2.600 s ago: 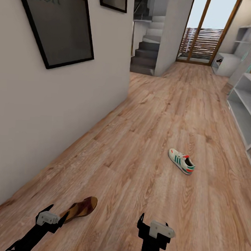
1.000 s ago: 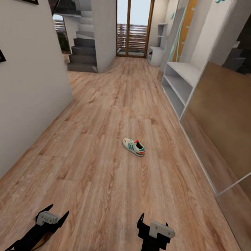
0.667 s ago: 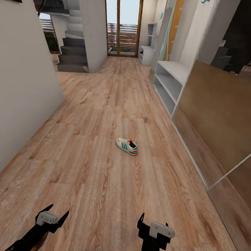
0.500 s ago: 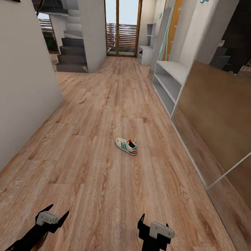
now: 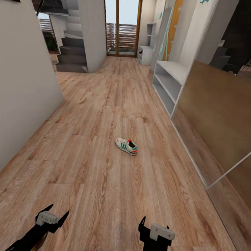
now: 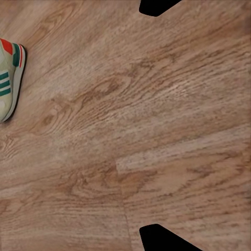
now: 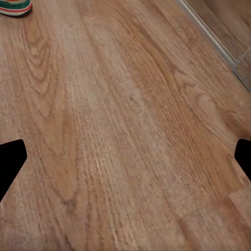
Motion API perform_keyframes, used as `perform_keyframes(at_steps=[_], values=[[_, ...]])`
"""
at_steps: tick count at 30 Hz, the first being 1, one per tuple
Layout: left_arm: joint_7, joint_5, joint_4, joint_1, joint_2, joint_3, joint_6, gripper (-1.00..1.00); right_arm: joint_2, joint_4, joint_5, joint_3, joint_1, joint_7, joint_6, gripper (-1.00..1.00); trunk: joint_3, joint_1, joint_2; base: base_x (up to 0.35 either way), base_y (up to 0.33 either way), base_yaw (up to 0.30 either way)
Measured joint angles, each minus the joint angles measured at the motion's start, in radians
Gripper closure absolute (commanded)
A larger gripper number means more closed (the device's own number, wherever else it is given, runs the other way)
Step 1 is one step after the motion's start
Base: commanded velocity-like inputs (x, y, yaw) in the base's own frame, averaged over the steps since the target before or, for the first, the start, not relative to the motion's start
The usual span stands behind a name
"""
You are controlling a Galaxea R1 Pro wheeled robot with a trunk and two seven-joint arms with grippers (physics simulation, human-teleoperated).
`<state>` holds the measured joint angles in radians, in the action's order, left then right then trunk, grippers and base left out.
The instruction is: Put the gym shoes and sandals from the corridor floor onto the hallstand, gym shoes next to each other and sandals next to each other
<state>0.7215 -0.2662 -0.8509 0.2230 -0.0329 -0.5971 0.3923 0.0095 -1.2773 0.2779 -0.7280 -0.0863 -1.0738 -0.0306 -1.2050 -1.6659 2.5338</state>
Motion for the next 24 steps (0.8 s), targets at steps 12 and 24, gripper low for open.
perform_keyframes(at_steps=[12,24], values=[[0.001,0.000,-0.001,0.000,0.000,0.000,0.000,-1.00,0.000,0.003,0.000,0.000,0.000,0.000,0.000,-1.00,0.000,0.000,0.000,0.000,0.156,0.000],[0.001,-0.003,0.004,0.000,0.000,0.006,0.000,-1.00,0.000,0.004,0.000,-0.001,0.000,0.001,0.000,-1.00,0.000,0.000,0.000,-0.077,0.269,0.000]])
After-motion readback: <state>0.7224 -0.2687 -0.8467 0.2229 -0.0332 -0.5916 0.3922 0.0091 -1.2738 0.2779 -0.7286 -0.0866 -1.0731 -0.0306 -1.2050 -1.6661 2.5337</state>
